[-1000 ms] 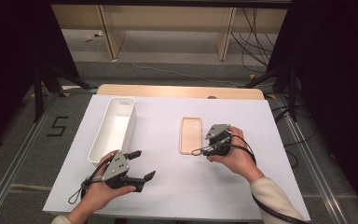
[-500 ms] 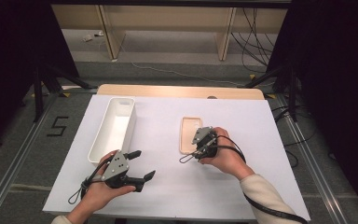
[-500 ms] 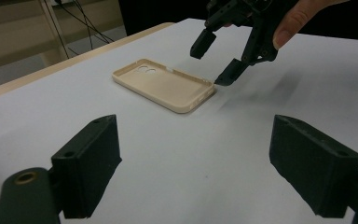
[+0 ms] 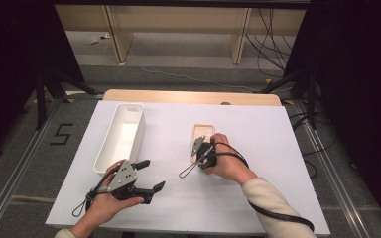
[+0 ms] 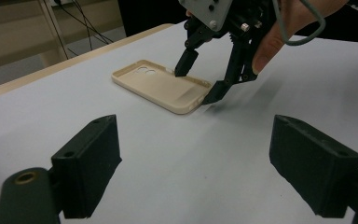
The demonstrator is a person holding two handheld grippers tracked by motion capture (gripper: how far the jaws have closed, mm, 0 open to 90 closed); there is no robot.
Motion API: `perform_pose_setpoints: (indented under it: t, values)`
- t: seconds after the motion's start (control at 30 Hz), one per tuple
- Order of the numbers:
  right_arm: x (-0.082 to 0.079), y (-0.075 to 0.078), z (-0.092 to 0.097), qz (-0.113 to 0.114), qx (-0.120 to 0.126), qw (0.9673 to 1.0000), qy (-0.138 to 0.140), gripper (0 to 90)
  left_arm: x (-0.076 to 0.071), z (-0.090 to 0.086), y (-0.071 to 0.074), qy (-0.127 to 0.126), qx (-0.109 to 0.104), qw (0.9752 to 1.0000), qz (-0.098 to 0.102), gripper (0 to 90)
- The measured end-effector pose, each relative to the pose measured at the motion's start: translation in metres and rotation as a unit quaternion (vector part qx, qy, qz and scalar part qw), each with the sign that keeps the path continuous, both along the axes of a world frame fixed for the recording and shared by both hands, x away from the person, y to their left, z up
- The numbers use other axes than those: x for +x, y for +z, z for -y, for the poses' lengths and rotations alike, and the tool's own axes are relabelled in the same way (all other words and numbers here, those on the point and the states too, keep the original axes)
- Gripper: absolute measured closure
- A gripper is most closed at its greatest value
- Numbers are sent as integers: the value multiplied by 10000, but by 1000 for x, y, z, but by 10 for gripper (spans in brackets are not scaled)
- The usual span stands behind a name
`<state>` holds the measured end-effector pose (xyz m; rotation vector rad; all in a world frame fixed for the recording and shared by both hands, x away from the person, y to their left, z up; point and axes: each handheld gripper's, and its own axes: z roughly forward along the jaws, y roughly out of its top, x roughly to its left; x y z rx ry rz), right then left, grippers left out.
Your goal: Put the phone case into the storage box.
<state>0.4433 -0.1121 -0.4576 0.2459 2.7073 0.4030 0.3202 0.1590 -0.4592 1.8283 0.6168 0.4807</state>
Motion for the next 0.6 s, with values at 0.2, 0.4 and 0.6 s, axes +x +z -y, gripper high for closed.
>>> perform_pose_setpoints:
  t: [0.2,0.4,0.6]
  values:
    - [6,-2,-2,36,-179,9998,-28,372,0,0,0,-8,8,10000,13,157]
    - [9,-3,-3,8,-321,9995,-22,375,0,0,0,-12,-8,10000,-6,157]
    - [9,-3,-5,-54,-374,9993,11,397,0,0,0,-12,10,10000,5,157]
